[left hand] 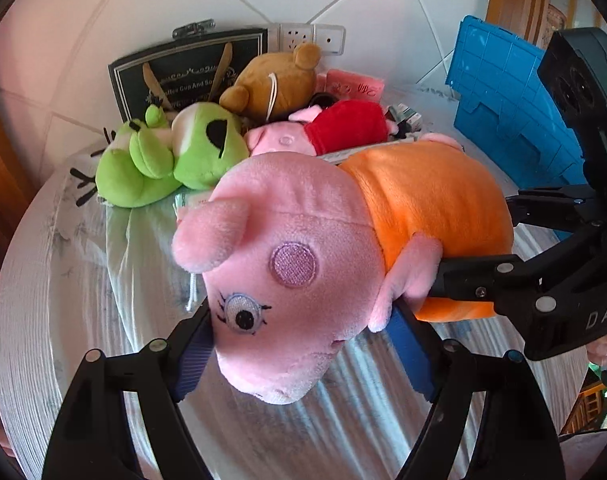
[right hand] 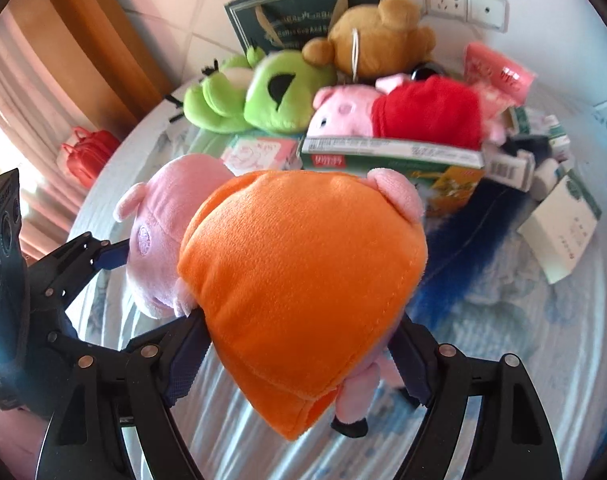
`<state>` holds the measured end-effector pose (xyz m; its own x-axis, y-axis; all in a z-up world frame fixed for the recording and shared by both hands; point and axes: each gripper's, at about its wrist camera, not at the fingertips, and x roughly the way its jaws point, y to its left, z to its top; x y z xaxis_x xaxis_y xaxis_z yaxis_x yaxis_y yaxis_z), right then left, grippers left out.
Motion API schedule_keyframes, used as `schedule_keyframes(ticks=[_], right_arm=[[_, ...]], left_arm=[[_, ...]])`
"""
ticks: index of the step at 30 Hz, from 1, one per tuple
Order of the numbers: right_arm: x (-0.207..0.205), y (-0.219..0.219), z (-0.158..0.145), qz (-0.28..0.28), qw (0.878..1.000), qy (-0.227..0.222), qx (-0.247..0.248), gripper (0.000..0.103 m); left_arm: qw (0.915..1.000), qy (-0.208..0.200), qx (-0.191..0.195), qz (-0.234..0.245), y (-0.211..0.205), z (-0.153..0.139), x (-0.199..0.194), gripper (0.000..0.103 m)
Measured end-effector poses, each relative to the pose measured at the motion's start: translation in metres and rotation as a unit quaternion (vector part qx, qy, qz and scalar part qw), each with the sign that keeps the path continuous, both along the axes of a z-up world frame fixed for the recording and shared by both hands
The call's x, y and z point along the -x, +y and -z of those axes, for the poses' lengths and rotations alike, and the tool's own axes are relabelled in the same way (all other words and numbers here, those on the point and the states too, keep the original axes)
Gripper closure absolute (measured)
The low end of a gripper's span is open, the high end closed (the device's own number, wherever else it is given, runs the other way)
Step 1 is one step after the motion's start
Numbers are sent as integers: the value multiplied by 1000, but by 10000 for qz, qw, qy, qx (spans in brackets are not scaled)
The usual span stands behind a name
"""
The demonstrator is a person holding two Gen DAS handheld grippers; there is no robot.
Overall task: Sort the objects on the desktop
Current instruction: 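Carry the pink pig plush with both tools and drop it into the crate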
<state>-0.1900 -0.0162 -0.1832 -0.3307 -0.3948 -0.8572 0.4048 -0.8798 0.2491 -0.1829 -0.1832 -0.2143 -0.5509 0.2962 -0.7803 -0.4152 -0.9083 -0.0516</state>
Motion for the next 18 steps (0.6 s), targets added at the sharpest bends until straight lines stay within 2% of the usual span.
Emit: schedule_keyframes(ticks=[9,18], right_arm=[[-27,23,-60,90,9969,783,54,21],[-63,109,-128,403,9875,1513,169,21]], left_arm=[[9978,652,-129,69,53,-61,-28,23],[9894,1361,-276,420,139,-120,-61,23]])
